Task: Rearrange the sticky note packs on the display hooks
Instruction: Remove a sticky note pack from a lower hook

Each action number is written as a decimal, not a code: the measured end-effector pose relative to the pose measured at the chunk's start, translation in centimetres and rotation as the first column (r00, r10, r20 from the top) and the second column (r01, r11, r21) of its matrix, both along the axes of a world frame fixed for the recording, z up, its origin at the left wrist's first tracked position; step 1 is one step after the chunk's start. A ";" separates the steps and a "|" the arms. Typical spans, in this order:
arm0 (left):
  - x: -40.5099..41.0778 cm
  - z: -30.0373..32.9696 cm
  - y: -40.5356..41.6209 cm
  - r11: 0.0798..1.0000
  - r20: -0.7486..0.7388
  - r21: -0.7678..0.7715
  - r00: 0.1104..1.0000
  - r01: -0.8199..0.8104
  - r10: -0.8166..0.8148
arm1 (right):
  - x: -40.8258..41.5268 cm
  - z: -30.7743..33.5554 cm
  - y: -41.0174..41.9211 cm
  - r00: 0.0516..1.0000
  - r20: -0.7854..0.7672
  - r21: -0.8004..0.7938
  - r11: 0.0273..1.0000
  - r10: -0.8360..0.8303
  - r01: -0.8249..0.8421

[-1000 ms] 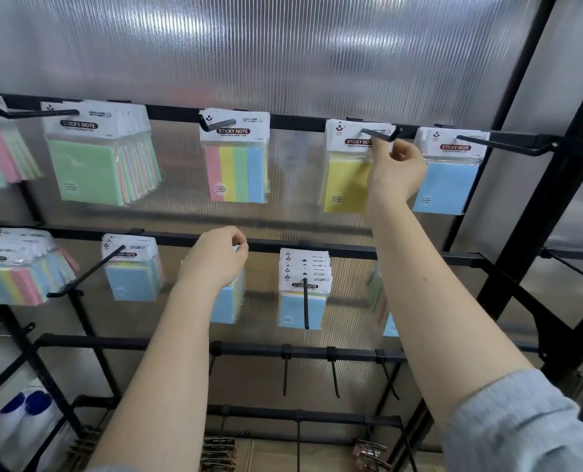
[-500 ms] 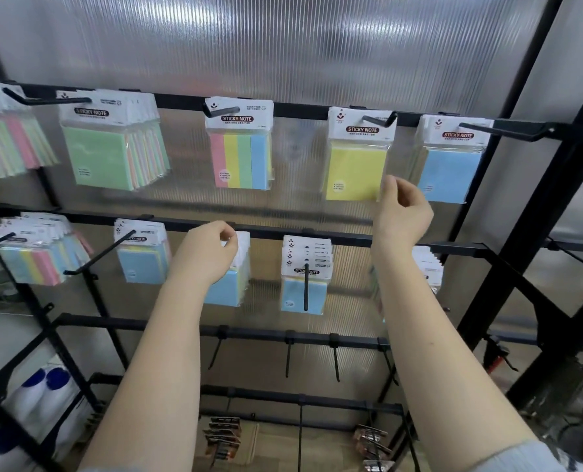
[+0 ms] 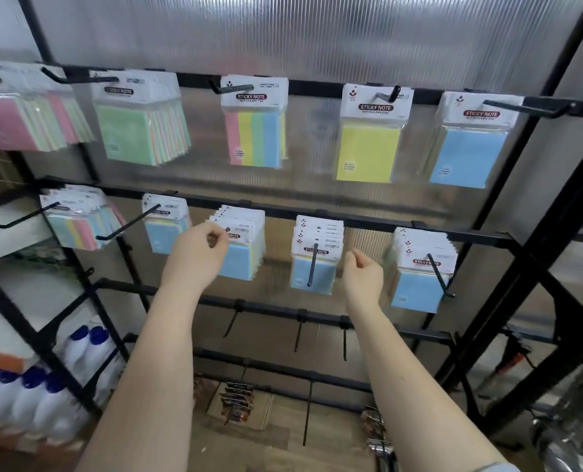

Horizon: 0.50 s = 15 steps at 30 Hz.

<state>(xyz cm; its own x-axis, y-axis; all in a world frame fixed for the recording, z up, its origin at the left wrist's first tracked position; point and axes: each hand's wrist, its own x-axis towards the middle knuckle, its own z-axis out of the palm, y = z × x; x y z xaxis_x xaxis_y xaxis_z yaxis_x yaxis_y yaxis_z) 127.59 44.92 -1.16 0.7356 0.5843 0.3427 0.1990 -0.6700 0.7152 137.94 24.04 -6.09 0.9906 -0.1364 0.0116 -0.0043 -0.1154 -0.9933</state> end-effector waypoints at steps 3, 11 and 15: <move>-0.4 -0.3 0.7 1.000 -0.003 0.001 1.000 -0.013 0.013 | -0.1 -0.6 0.6 0.999 0.009 -0.020 0.999 0.039 -0.039; 0.2 0.0 3.1 0.999 -0.028 -0.002 0.999 0.036 -0.036 | -1.0 -1.5 2.6 0.994 0.008 0.027 0.993 -0.113 0.112; 0.5 0.1 4.3 0.998 -0.015 0.027 0.998 0.057 -0.057 | -1.0 -1.8 3.4 0.975 -0.036 0.046 0.974 -0.220 0.222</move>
<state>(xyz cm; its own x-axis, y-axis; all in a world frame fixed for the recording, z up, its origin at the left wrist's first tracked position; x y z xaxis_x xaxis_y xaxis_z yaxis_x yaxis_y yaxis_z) 128.12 49.21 -1.05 0.7725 0.5317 0.3471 0.1702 -0.7000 0.6935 136.93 27.47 -7.86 0.9357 -0.3516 -0.0300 -0.0540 -0.0586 -0.9968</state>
